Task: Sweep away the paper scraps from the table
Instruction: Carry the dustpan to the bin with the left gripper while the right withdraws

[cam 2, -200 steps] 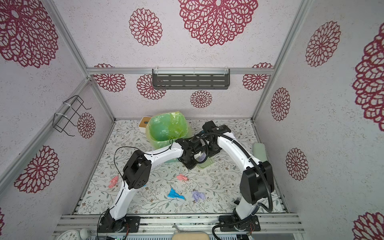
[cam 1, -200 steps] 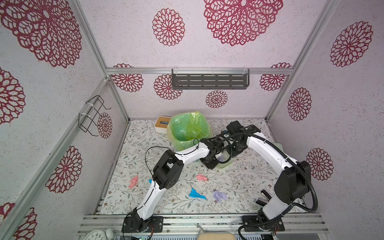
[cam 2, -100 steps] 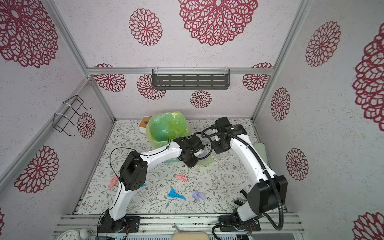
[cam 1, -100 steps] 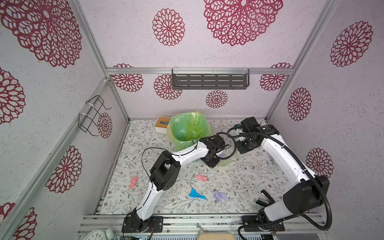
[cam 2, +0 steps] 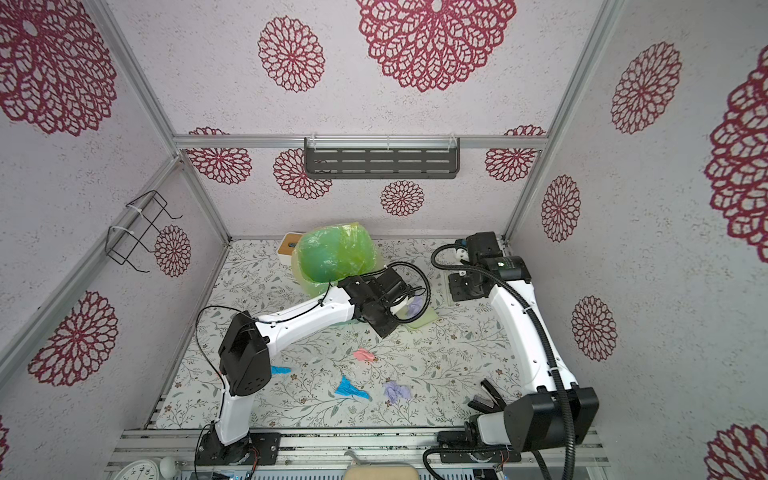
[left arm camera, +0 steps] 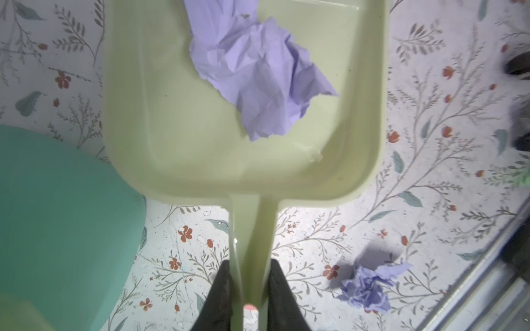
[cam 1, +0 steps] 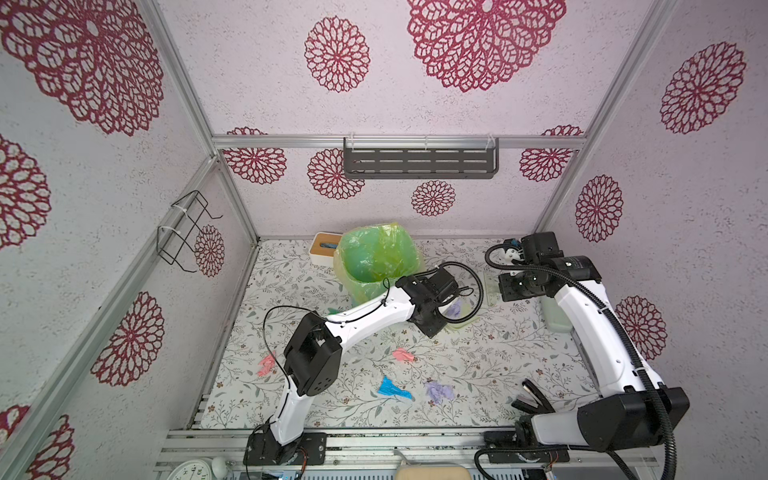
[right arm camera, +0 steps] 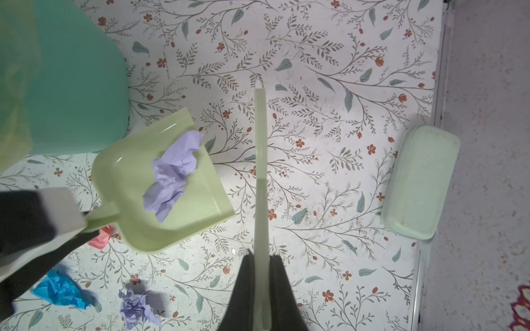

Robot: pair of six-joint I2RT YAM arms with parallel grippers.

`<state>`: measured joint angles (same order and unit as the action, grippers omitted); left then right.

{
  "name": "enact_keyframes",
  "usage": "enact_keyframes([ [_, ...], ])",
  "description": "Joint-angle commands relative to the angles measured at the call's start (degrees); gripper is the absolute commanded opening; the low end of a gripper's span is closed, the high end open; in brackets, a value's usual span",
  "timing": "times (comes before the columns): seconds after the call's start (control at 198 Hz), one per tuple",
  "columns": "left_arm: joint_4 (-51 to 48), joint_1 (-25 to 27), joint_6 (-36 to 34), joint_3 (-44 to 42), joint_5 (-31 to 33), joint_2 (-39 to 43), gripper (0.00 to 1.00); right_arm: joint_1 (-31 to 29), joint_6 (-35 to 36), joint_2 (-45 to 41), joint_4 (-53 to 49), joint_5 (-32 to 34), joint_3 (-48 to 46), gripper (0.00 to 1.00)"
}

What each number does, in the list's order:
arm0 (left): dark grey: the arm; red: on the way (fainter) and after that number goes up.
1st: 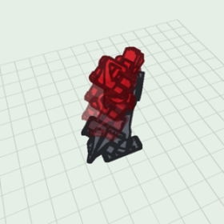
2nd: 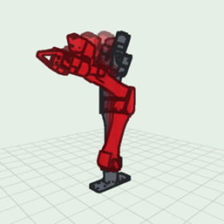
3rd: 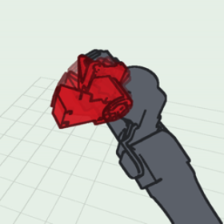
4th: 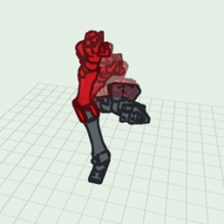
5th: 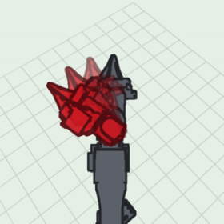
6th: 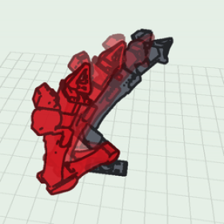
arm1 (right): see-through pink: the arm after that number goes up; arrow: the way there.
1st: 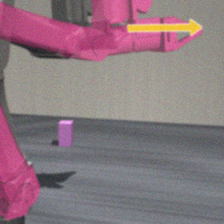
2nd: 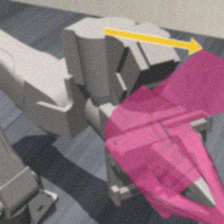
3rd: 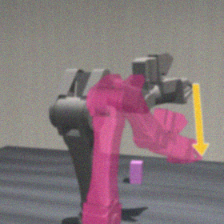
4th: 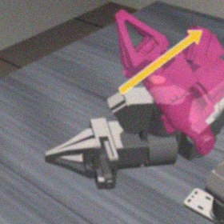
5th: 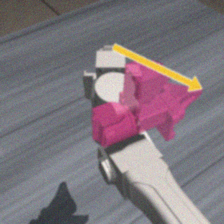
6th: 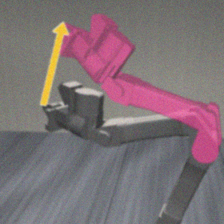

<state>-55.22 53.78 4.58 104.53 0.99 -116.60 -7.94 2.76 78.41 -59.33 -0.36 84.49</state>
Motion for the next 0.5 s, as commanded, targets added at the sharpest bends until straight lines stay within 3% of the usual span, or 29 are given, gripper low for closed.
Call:
enact_keyframes([
  [0.0,0.63,1.01,0.06,-0.62,1.16,6.47,0.10,1.50,-1.70,-2.61,2.47,-1.86,-0.90,0.00],
  [0.499,-6.18,4.32,2.97,4.76,6.45,17.98,0.11,5.65,-2.36,-4.78,6.50,-6.75,-5.93,0.00],
])
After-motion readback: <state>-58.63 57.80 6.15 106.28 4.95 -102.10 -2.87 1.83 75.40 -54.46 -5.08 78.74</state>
